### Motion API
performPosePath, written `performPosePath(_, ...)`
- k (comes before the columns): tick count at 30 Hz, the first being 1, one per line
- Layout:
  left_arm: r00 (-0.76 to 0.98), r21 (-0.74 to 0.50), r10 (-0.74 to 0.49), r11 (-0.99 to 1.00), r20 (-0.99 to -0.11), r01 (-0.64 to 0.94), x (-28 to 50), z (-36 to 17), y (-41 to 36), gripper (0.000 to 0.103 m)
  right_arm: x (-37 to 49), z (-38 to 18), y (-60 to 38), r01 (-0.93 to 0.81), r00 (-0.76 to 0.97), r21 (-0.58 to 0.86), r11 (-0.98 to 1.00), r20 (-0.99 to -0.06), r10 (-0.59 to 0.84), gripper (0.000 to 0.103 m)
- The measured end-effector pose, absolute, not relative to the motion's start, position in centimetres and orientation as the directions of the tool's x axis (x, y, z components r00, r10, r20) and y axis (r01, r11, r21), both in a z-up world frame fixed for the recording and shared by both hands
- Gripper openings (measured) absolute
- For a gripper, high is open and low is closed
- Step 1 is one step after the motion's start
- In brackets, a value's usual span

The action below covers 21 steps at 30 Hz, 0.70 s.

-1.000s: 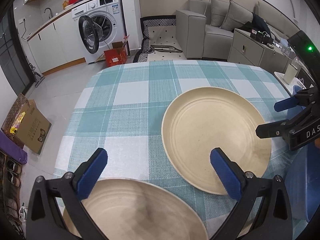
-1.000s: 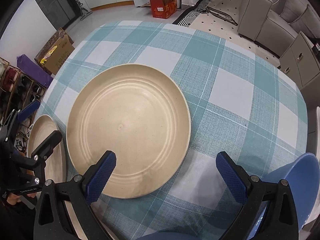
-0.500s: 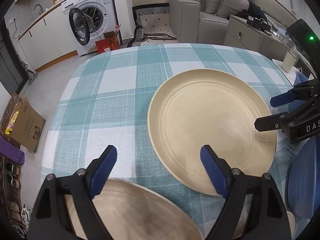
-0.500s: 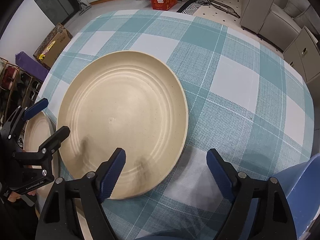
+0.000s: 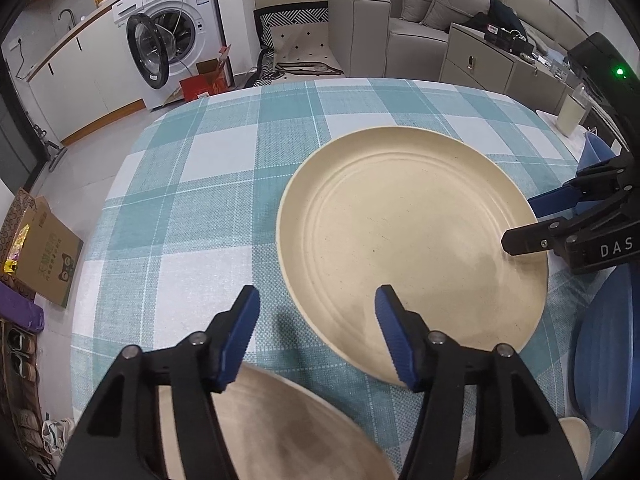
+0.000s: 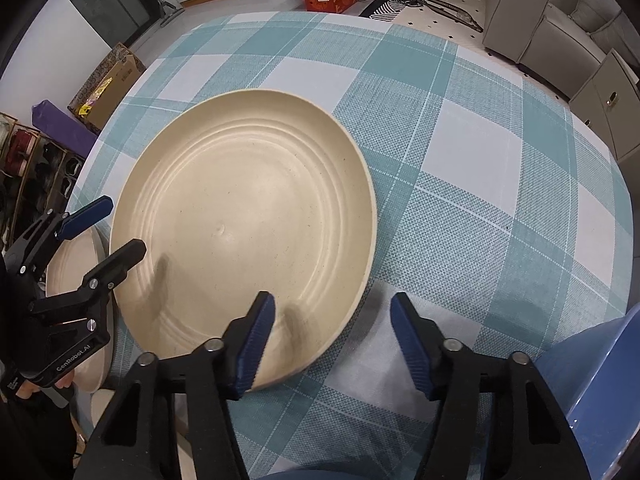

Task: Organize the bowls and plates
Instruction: 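Close the left gripper on the plate rim while the right gripper closes on the opposite rim, then lift the cream plate with both grippers and carry it across the table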

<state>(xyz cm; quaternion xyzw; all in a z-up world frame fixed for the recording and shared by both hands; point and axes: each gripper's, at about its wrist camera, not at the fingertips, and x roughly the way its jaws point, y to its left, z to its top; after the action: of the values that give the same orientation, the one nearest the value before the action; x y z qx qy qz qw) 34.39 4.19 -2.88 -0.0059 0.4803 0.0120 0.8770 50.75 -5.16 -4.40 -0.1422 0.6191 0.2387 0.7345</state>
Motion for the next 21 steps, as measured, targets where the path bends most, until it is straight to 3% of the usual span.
performPosePath(10, 0.535, -0.042, -0.028, 0.999, -0.844, -0.013, 34.0, -3.0, 4.4, 0.034, 50.2, -4.3, -4.9, -0.529, 0.134, 0.085, 0.844, -0.974, 0.182, 0.044)
performPosePath(12, 0.538, -0.046, -0.031, 0.999, -0.842, -0.013, 33.9, -3.0, 4.4, 0.032, 50.0, -4.2, -4.9, -0.536, 0.141, 0.088, 0.84, -0.971, 0.192, 0.034)
performPosePath(21, 0.554, -0.013, -0.001, 1.0, -0.833, -0.018, 33.5, -2.8, 4.4, 0.022, 49.4, -3.9, -5.4, -0.554, 0.18, 0.05, 0.831, -0.967, 0.178, 0.023)
